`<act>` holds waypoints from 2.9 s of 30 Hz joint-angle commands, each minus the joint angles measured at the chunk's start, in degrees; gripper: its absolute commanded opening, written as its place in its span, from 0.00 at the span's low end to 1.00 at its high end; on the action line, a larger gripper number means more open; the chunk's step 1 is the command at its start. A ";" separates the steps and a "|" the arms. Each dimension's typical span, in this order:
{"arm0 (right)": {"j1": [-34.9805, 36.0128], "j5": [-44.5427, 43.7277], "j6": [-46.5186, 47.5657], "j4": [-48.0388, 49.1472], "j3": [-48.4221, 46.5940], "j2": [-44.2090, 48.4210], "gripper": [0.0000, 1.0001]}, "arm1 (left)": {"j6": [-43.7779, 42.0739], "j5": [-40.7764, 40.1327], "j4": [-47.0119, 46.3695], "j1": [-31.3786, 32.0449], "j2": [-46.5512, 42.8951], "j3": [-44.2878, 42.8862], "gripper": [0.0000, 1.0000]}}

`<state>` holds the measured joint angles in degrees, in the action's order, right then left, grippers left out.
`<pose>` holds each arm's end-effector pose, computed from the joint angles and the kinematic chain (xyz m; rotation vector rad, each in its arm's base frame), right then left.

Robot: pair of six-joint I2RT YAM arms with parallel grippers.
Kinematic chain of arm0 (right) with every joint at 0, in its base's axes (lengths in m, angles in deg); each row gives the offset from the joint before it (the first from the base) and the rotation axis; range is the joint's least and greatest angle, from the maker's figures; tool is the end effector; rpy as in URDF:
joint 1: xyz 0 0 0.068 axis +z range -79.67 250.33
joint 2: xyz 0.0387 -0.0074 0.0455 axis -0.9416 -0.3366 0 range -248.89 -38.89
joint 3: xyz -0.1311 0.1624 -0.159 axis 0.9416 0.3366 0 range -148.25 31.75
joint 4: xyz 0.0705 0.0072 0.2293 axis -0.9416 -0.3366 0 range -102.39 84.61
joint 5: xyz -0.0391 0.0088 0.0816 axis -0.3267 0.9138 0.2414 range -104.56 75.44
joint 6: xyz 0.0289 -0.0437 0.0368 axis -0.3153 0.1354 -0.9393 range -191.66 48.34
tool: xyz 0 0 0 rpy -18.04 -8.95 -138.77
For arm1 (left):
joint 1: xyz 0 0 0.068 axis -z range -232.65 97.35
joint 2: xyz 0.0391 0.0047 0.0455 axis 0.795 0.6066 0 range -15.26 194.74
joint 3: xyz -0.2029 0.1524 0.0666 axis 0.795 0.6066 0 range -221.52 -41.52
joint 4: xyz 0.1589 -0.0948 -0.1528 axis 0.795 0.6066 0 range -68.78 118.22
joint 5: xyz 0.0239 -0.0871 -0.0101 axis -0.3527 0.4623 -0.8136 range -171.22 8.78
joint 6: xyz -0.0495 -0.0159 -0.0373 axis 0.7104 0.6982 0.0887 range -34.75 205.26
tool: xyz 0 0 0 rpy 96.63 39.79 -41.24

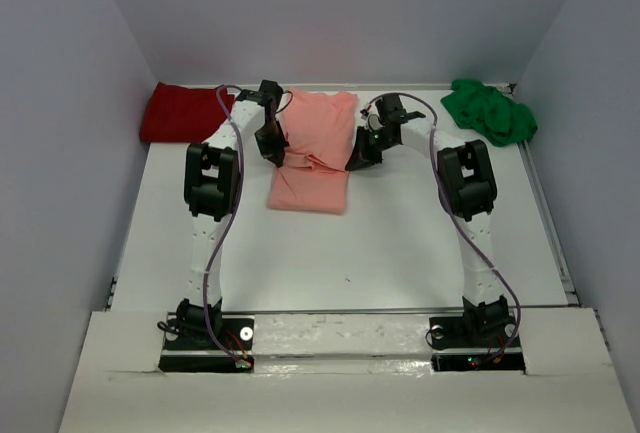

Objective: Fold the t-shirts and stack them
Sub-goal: Fold the folded rectangular tshirt in 1/3 of the way

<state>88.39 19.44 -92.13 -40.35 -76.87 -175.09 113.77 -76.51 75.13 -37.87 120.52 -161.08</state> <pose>0.4480 0.1754 0.1371 -0.1455 2.7173 1.0020 0.4565 -0.1247 0.1696 -0.3185 2.8170 -0.2917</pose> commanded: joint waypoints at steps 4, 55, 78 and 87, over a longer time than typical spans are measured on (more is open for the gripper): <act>-1.19 -5.08 2.19 6.31 1.48 2.17 0.00 | -1.36 -3.22 -5.04 -1.08 -3.60 0.83 0.00; 2.93 2.48 -6.86 26.69 23.99 24.24 0.00 | 7.70 26.92 -60.58 -1.08 -29.53 55.76 0.00; 15.60 -14.22 0.78 32.41 19.05 13.33 0.00 | 10.24 23.76 -58.39 -1.08 -28.82 62.88 0.00; 15.60 -14.76 2.28 37.15 18.80 9.91 0.00 | 11.74 23.42 -57.69 -1.08 -32.34 66.13 0.00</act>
<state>104.06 5.30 -91.04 -9.03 -57.37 -163.79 125.70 -52.41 13.89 -38.90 90.67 -96.43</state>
